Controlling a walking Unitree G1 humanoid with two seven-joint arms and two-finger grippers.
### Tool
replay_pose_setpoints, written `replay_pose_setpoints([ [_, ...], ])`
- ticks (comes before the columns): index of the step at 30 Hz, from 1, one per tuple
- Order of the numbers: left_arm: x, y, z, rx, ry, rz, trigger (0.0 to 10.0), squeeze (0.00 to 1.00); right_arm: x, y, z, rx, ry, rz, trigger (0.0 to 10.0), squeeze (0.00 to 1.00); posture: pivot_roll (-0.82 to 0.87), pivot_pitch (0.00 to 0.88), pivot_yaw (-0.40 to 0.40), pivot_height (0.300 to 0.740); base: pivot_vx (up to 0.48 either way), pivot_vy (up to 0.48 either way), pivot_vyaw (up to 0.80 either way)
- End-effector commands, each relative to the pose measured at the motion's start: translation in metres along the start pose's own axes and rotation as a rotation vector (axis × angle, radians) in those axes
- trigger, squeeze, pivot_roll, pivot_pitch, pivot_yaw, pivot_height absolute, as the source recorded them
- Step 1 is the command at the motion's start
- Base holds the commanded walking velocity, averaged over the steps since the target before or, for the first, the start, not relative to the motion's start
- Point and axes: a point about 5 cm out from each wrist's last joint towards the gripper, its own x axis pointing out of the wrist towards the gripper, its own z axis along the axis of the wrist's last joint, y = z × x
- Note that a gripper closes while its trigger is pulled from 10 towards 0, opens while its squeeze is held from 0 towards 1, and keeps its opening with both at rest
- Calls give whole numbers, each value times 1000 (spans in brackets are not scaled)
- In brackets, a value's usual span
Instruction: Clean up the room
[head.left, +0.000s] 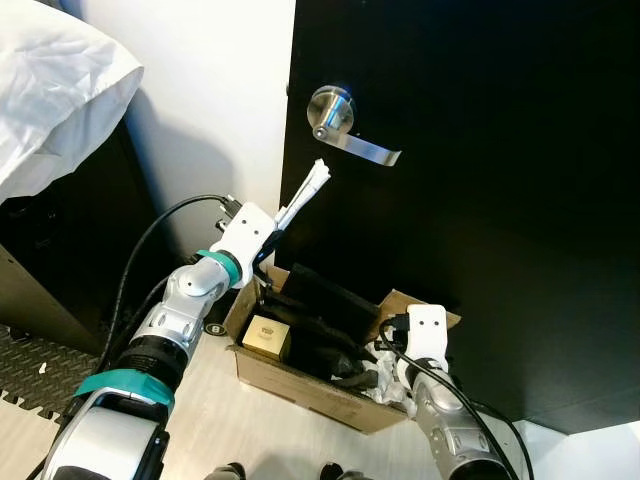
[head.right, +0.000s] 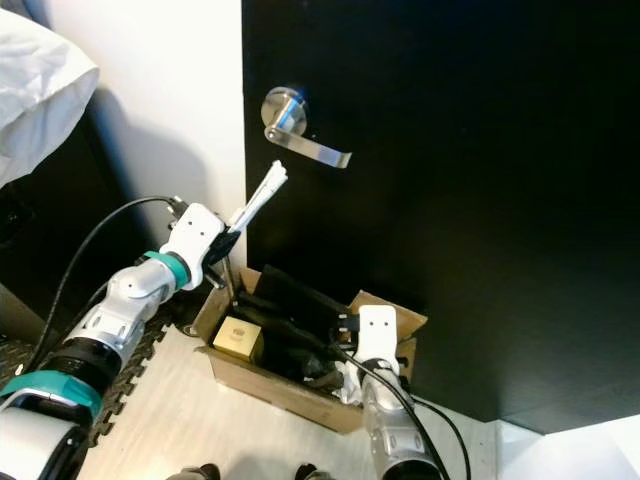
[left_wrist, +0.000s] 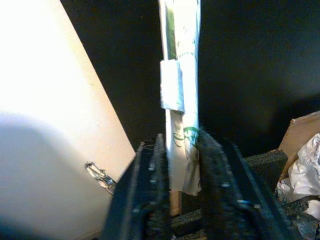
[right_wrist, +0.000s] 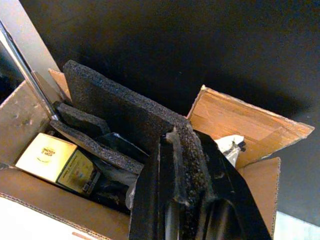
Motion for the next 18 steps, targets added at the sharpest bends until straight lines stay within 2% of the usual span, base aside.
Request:
replay_pose_setpoints([
  [1, 0, -4, -4, -8, 6, -38, 10000, 1000, -4, -5, -9, 10, 24, -18, 10000, 0, 116, 147, -4, 740, 0, 0, 0],
  [3, 0, -4, -4, -8, 6, -38, 10000, 1000, -4, -5, -9, 10, 24, -18, 10000, 0, 116, 147, -4, 740, 0, 0, 0],
  [6, -6, -7, -8, -7, 7, -132, 10000, 1000, -2, -6, -7, 3, 24, -11, 10000, 0, 114, 145, -6, 740, 0, 0, 0],
  [7, -10, -8, -10, 6, 4, -171, 10000, 0, -2, -6, -8, 2, 25, -11, 10000, 0, 111, 140, -8, 740, 0, 0, 0],
  [13, -15, -7, -12, 16, -4, -206, 10000, 0, -3, -6, -8, 0, 24, -13, 10000, 0, 111, 135, -13, 740, 0, 0, 0],
  [14, -20, -9, -14, -4, -18, -238, 10000, 1000, -4, -6, -8, 4, 20, -16, 10000, 0, 116, 127, -23, 740, 0, 0, 0],
  [16, -24, -10, -17, -13, -24, -242, 10000, 1000, -4, -5, -9, 6, 18, -15, 10000, 0, 117, 116, -27, 740, 0, 0, 0],
  [17, -29, -12, -20, -11, -30, -258, 10000, 0, -4, -4, -9, 7, 17, -13, 10000, 0, 118, 108, -32, 740, 0, 0, 0],
  [18, -29, -12, -20, -11, -30, -258, 10000, 0, -4, -4, -9, 7, 17, -13, 10000, 0, 118, 108, -32, 740, 0, 0, 0],
])
